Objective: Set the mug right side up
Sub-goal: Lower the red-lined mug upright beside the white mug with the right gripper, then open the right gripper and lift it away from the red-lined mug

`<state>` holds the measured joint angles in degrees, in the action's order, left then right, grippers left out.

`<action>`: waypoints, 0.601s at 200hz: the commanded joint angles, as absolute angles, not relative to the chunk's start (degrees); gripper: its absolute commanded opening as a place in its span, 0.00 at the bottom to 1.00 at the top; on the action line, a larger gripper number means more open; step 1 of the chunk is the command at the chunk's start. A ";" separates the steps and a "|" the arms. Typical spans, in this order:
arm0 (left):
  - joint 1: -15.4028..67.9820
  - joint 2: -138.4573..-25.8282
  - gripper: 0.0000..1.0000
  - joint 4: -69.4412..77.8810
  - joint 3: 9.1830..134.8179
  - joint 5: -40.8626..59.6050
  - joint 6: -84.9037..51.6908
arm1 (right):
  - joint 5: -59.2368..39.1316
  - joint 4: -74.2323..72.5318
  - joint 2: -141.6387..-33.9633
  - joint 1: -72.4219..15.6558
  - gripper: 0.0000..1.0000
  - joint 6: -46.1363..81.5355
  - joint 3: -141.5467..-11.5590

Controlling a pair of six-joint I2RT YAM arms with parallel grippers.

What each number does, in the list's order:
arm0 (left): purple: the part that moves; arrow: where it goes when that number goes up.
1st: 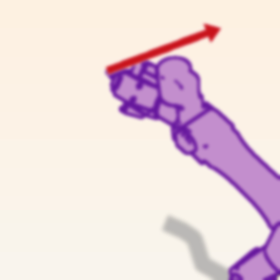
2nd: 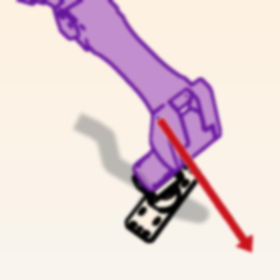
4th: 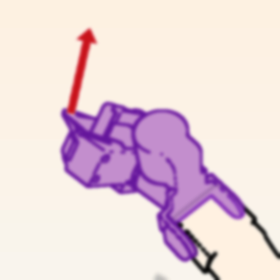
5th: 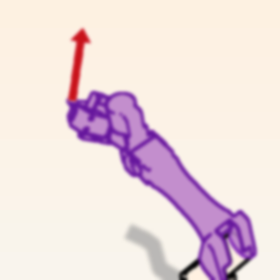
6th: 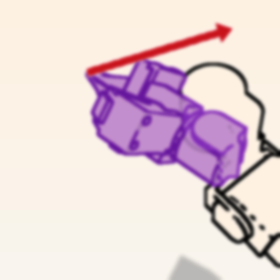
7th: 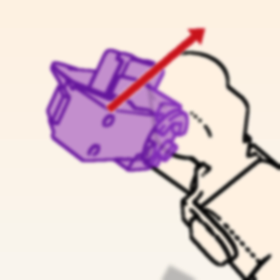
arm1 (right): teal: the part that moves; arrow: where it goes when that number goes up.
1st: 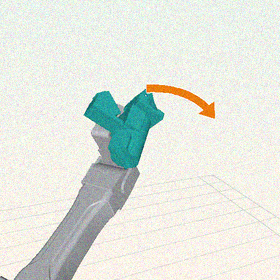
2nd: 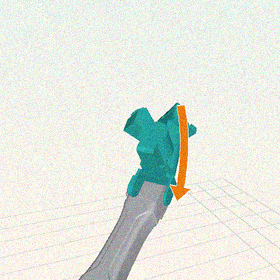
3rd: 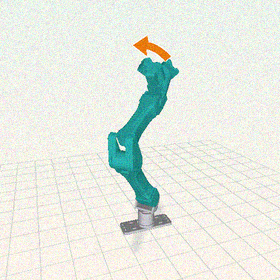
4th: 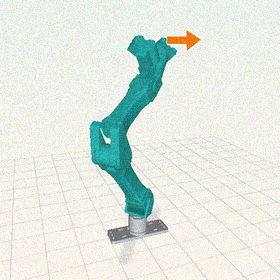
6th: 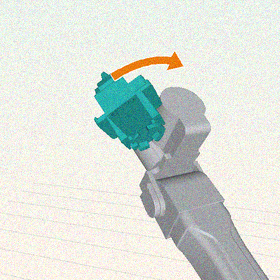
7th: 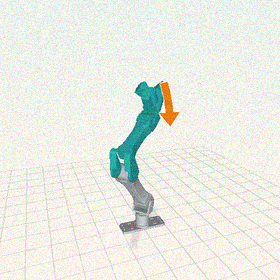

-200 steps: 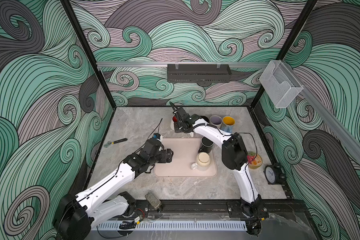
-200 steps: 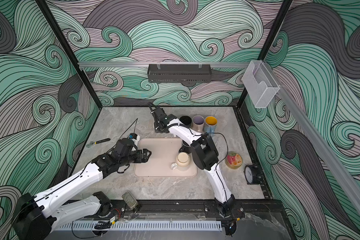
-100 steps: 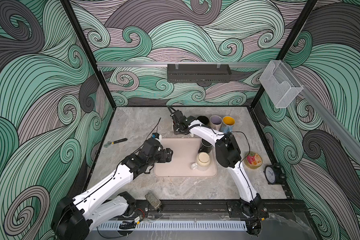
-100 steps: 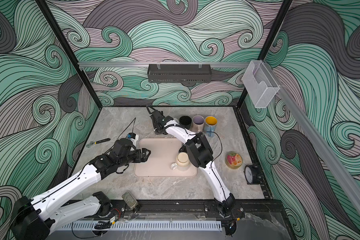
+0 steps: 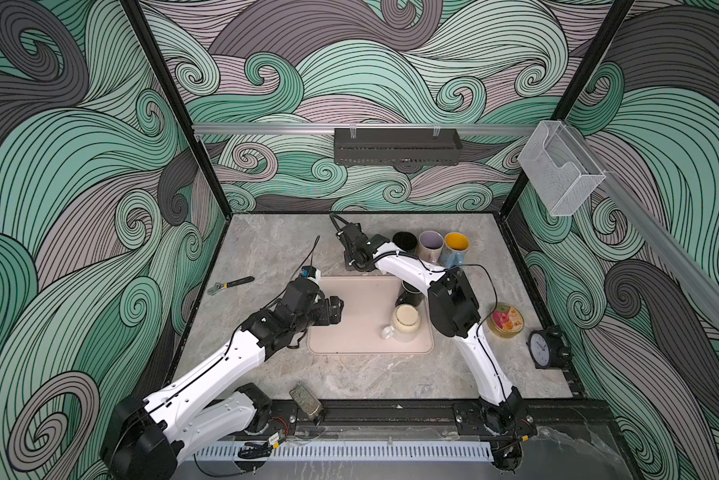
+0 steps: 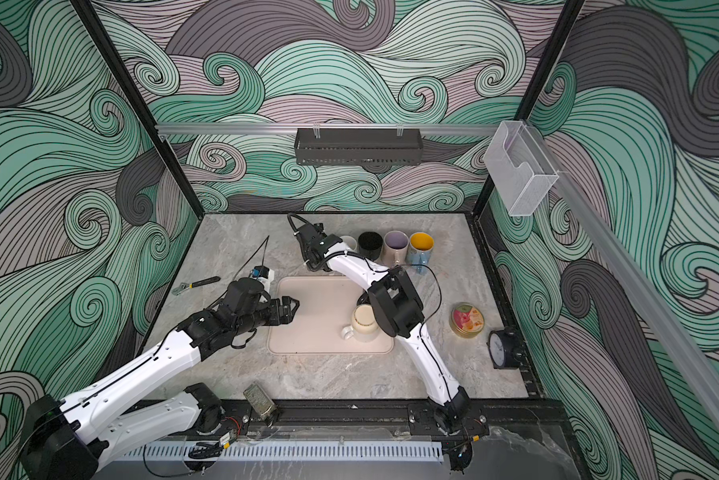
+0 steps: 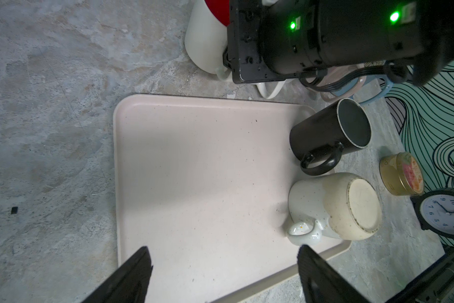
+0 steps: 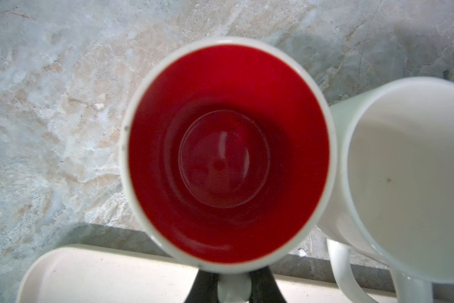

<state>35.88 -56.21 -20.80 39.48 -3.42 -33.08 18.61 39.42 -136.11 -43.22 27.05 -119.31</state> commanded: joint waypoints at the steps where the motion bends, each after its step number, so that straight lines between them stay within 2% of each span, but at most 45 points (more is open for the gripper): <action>1: 36.04 -55.11 0.89 -20.06 39.03 -4.66 -33.64 | 23.62 37.53 -136.82 -43.95 0.00 29.00 -119.32; 80: 36.04 -53.94 0.89 -20.61 38.33 -5.05 -34.10 | 25.49 37.73 -137.92 -44.56 0.00 31.00 -118.86; 91: 36.02 -53.65 0.89 -20.62 38.19 -5.23 -34.18 | 25.00 37.75 -138.03 -44.58 0.03 31.05 -118.94; 107: 36.03 -53.13 0.89 -20.44 37.80 -5.70 -34.43 | 24.17 37.79 -138.14 -44.56 0.15 30.99 -118.99; 120: 36.04 -52.75 0.89 -19.98 37.25 -5.93 -34.62 | 23.66 37.73 -138.14 -44.58 0.20 31.02 -118.76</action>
